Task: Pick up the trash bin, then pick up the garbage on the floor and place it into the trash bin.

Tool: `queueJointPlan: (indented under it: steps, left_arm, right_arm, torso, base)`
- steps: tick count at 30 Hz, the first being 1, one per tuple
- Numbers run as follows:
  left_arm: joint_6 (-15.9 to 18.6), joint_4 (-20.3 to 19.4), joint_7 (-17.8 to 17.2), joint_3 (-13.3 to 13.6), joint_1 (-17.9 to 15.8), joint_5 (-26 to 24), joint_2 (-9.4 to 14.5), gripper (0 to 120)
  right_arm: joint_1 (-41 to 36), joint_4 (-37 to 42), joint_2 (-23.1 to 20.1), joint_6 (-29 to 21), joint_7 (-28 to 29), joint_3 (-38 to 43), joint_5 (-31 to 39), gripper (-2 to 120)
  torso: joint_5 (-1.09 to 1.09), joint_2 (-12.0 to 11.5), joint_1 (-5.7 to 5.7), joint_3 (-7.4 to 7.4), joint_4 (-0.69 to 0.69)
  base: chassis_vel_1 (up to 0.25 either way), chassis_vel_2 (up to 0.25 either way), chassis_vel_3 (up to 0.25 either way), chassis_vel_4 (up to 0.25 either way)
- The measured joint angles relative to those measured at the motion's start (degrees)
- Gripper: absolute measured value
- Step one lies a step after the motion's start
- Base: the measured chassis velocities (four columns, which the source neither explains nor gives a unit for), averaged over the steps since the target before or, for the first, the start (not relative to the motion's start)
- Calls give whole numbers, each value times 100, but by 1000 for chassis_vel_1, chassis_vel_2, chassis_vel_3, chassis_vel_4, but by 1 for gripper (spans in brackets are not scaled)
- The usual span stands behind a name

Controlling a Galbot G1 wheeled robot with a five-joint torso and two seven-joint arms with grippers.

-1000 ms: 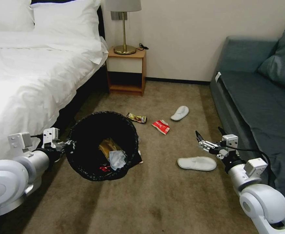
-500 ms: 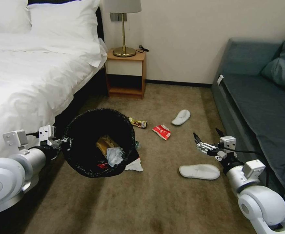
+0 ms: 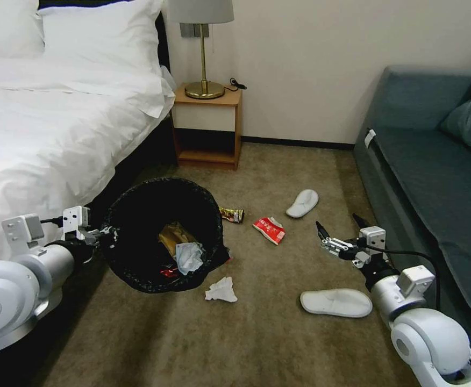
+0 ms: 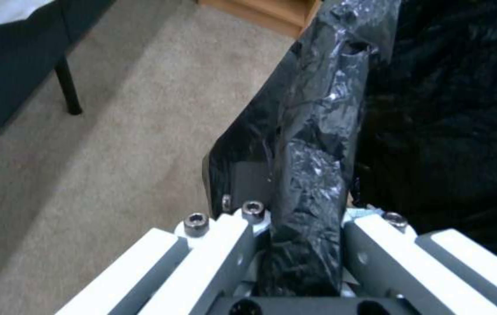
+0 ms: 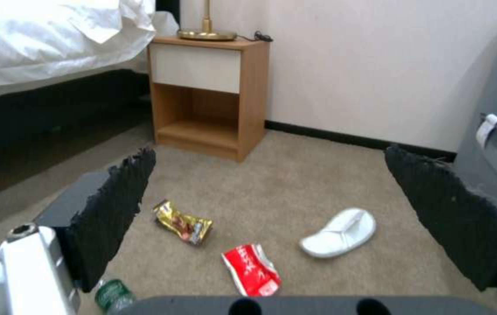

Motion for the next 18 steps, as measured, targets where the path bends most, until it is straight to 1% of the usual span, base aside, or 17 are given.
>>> queueJointPlan:
  steps: [11,15,18]
  left_arm:
    - [0,-53,3,-80,49,-40,13,2]
    - [0,-52,18,-112,51,-47,14,2]
    - [0,-63,23,-148,75,-58,9,2]
  right_arm:
    - [-120,55,31,-41,47,10,-37,100]
    - [-132,51,33,-48,115,21,-29,100]
    - [-217,49,56,-105,197,62,-13,100]
  torso:
    - [0,0,1,0,-1]
    - [-1,0,1,1,-1]
    - [0,0,2,1,0]
  base:
    - [-119,114,119,-115]
    - [-81,90,90,-100]
    - [-42,55,36,-56]
